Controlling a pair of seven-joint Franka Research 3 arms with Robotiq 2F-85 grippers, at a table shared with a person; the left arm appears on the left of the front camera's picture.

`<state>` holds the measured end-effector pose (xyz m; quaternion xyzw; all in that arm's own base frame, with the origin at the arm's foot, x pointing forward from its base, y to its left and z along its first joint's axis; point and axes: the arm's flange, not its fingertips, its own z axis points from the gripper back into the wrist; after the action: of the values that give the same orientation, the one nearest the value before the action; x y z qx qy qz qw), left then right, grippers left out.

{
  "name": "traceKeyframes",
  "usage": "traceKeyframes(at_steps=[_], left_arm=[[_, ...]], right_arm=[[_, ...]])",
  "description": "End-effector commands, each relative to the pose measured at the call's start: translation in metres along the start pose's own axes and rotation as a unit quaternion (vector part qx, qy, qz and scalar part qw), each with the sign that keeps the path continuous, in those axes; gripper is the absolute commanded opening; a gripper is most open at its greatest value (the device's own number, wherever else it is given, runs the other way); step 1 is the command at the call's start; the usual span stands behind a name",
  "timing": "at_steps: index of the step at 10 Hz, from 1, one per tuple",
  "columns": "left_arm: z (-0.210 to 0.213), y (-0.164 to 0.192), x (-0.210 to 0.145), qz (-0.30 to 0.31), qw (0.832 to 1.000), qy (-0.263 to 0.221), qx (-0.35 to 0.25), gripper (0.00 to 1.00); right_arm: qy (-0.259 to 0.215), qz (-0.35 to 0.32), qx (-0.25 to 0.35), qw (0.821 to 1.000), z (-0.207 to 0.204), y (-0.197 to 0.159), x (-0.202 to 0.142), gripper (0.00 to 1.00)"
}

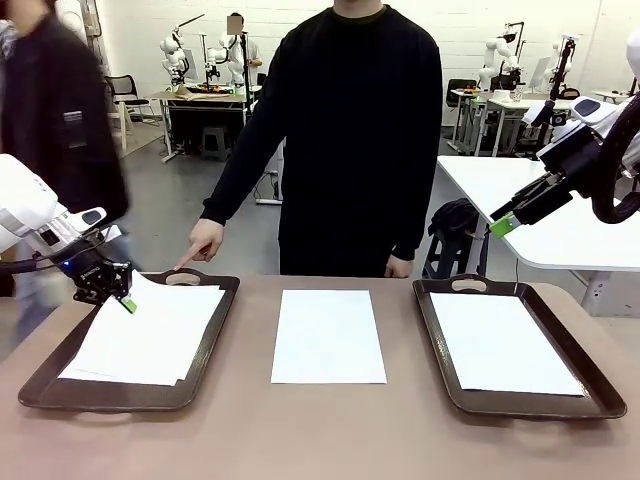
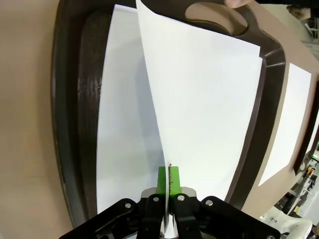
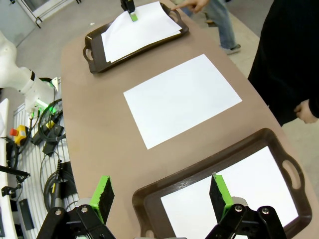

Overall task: Sort the A4 documents.
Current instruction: Place the A4 Paper in the designated Handle tray.

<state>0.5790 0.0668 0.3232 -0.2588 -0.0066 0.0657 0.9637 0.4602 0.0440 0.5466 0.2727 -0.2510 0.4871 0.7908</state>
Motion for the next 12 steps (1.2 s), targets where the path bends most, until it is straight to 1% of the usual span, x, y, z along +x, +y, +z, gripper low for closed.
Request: traceKeyframes(at_steps=[1, 2, 3, 4, 5, 6, 7, 8, 9, 10, 11, 12], left_arm=[[-0.001, -0.006, -0.003, -0.001, 1.000, -0.013, -0.014, 0.01], [-0.002, -0.008, -0.003, 0.002, 1.000, -0.004, -0.016, 0.01], [-0.001, -0.005, -0.003, -0.006, 1.000, 0.003, -0.003, 0.20], [0.001, -0.004, -0.003, -0.012, 1.000, 0.009, 0.004, 0.20], [0.003, -0.006, -0.003, -0.020, 1.000, 0.012, 0.015, 0.39], [0.005, -0.006, -0.003, -0.027, 0.999, 0.011, 0.032, 0.23], [0.007, -0.008, -0.003, -0.036, 0.999, 0.012, 0.038, 0.59], [0.010, -0.009, -0.002, -0.043, 0.998, 0.012, 0.048, 0.43], [0.013, -0.010, -0.001, -0.048, 0.997, 0.010, 0.063, 0.78], [0.014, -0.009, 0.000, -0.051, 0.996, 0.012, 0.070, 0.62], [0.014, -0.009, 0.001, -0.052, 0.995, 0.012, 0.081, 0.97], [0.015, -0.008, 0.002, -0.054, 0.993, 0.010, 0.103, 0.81]], right_arm=[[0.000, 0.001, 0.002, 1.000, 0.000, 0.000, 0.000, 1.00], [0.000, 0.001, 0.002, 1.000, 0.000, 0.000, 0.000, 1.00], [0.000, 0.001, 0.002, 1.000, 0.000, 0.000, 0.000, 1.00], [0.000, 0.001, 0.002, 1.000, 0.000, 0.000, 0.000, 1.00], [0.000, 0.001, 0.002, 1.000, 0.000, 0.000, 0.000, 1.00], [0.000, 0.001, 0.002, 1.000, 0.000, 0.000, 0.000, 1.00], [0.000, 0.001, 0.002, 1.000, 0.000, 0.000, 0.000, 1.00], [0.000, 0.001, 0.002, 1.000, 0.000, 0.000, 0.000, 1.00], [0.000, 0.001, 0.002, 1.000, 0.000, 0.000, 0.000, 1.00], [0.000, 0.001, 0.002, 1.000, 0.000, 0.000, 0.000, 1.00], [0.000, 0.001, 0.002, 1.000, 0.000, 0.000, 0.000, 1.00], [0.000, 0.001, 0.002, 1.000, 0.000, 0.000, 0.000, 1.00]])
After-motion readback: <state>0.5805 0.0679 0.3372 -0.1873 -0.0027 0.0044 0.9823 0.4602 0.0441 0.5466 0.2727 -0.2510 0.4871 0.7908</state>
